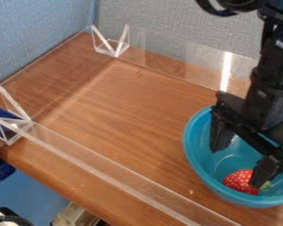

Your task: Remove the strawberry from inside the blue bowl and put it on the table

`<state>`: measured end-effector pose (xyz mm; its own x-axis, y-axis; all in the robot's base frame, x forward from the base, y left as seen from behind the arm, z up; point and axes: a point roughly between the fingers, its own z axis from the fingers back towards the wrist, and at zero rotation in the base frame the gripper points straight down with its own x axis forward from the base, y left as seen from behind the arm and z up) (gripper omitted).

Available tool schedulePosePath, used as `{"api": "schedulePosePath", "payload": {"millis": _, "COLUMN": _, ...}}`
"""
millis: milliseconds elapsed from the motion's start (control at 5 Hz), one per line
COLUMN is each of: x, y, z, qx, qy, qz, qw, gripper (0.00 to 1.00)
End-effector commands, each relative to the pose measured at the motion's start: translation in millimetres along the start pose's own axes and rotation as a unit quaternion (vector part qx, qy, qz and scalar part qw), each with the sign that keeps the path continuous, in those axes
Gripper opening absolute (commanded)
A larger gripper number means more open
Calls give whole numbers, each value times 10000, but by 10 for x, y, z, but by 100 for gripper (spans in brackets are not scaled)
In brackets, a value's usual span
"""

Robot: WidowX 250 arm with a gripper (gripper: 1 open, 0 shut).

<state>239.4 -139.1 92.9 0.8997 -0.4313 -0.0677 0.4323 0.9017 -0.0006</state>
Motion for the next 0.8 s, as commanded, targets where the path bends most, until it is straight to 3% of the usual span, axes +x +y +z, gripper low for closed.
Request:
{"api": "schedulePosePath", "payload": {"millis": 0, "x": 27, "y": -40, "z": 67, "qx": 23, "qy": -213, "qz": -41, "qw": 9998, "gripper": 100}}
{"api": "schedulePosePath", "payload": {"millis": 400, "x": 26, "y": -42, "z": 58, "qx": 92, "qy": -274, "qz": 57, "qw": 9996, "gripper": 100}}
{"api": "schedulePosePath", "payload": {"millis": 600, "x": 83, "y": -63, "z": -58, "qx": 80, "qy": -165, "qz": 21, "qw": 9998, "gripper": 100}}
